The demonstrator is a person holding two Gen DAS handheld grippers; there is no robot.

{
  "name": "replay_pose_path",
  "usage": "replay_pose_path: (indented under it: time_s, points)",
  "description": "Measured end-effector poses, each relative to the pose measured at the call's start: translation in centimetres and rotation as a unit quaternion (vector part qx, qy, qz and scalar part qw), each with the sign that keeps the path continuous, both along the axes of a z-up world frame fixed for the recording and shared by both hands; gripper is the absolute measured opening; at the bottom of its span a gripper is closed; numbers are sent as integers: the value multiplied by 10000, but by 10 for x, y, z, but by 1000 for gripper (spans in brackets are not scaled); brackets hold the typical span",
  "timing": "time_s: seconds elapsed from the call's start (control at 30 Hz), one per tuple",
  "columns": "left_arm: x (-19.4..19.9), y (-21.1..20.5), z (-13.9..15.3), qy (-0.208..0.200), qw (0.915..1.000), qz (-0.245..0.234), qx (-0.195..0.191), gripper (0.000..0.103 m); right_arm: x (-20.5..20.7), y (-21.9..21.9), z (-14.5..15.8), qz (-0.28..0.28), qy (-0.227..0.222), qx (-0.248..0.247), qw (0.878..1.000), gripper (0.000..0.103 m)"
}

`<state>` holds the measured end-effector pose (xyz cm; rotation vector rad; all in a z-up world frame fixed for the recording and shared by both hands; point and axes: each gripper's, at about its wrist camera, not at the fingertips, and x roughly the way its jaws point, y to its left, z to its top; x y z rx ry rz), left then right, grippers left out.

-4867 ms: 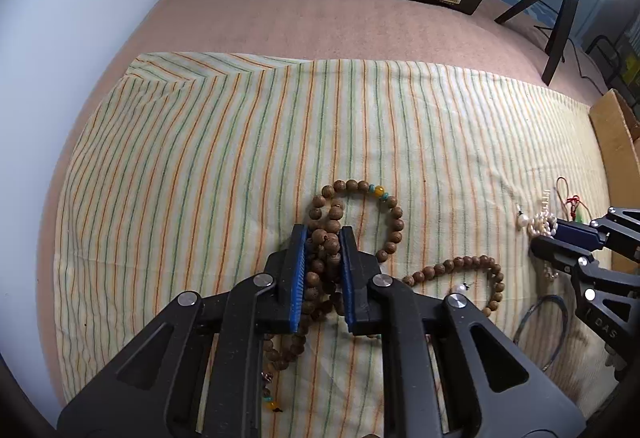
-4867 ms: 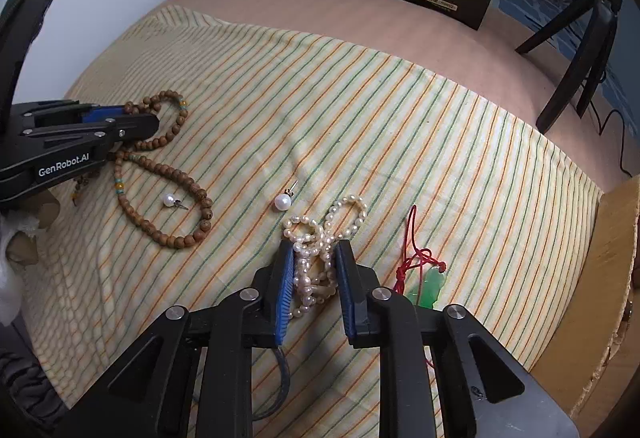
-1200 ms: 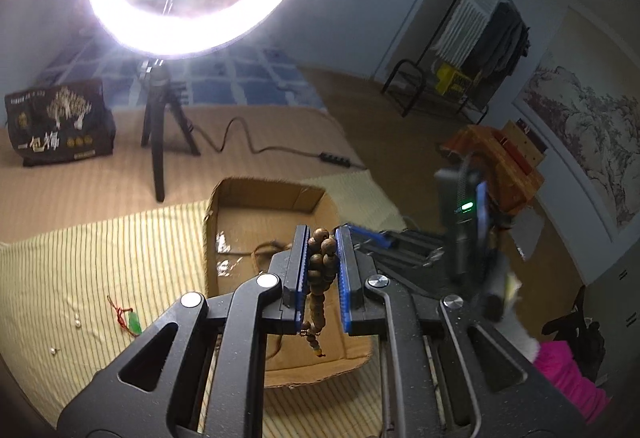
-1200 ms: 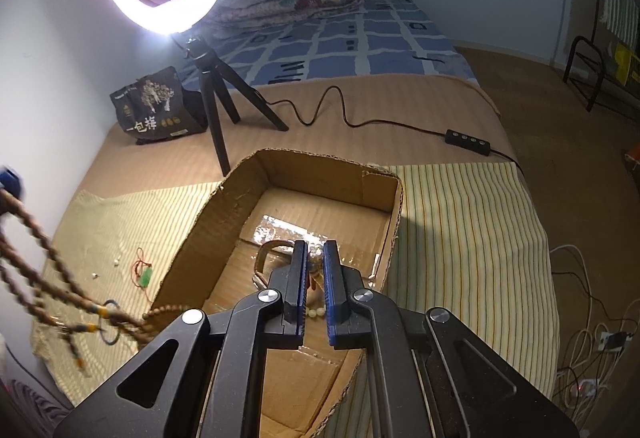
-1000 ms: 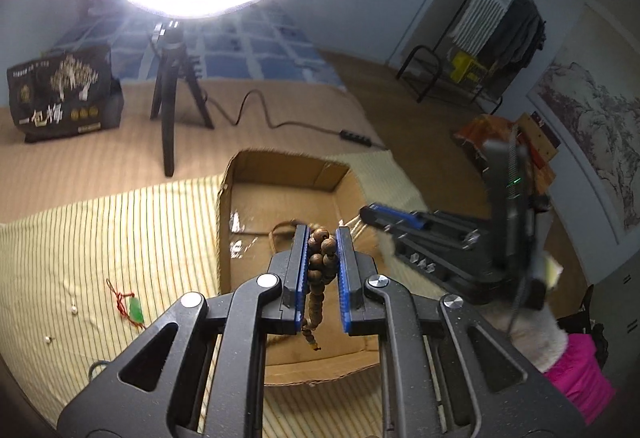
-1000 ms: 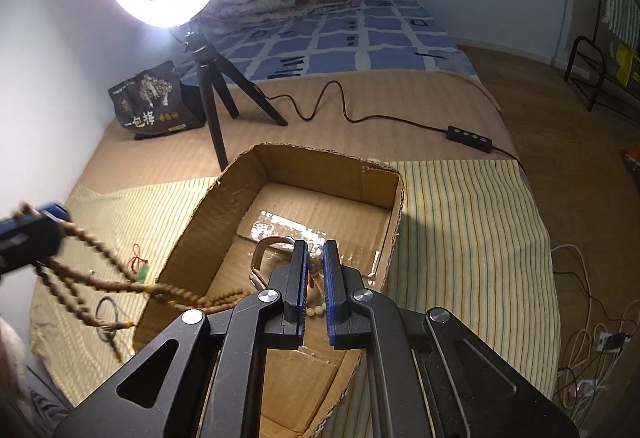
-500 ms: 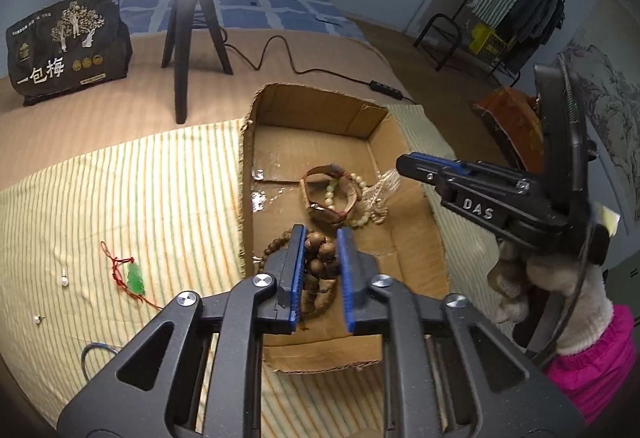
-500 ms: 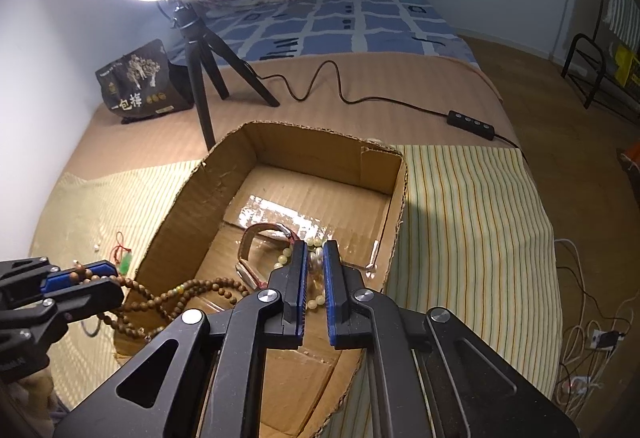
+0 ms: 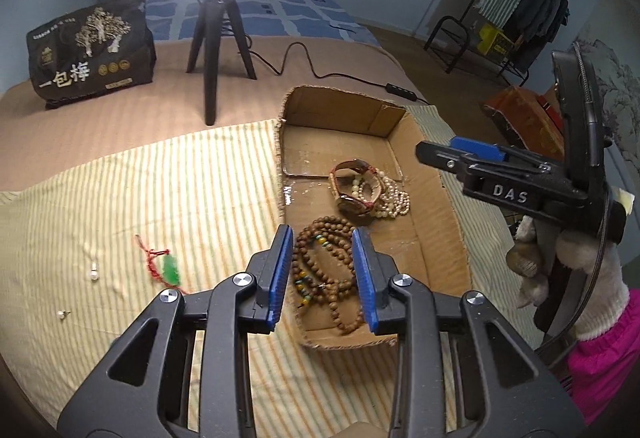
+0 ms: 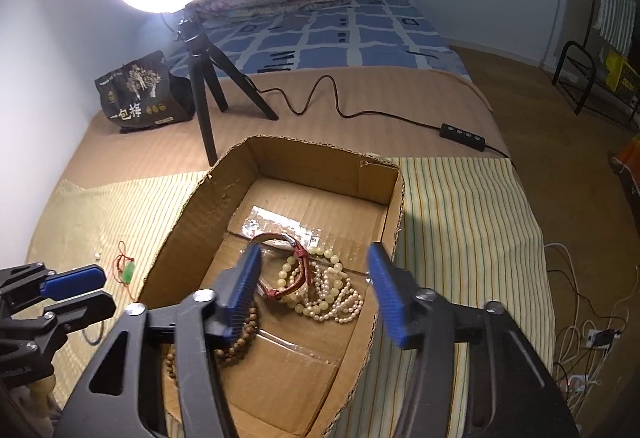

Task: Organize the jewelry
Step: 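Open right gripper to drop pearls in box while left releases wooden beads, then move right tool to green jade pendant while left tool moves to pearl earring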

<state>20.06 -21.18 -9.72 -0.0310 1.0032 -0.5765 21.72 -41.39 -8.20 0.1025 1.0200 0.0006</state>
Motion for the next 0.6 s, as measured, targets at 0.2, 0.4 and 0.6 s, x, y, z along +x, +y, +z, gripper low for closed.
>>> replay_pose_path:
  time_s: [0.2, 0.4, 0.6]
  points:
    - [-6, 27, 4, -184, 9997, 122, 141, 30, -5, 7, 12, -121, -156, 5, 9998, 75]
    - [-10, 63, 7, -380, 9982, 258, 384, 37, -12, 25, 23, -36, -364, -74, 9993, 77]
    - [-5, 118, 9, -416, 9962, 628, 444, 37, -14, 49, 29, 185, -535, -174, 9982, 78]
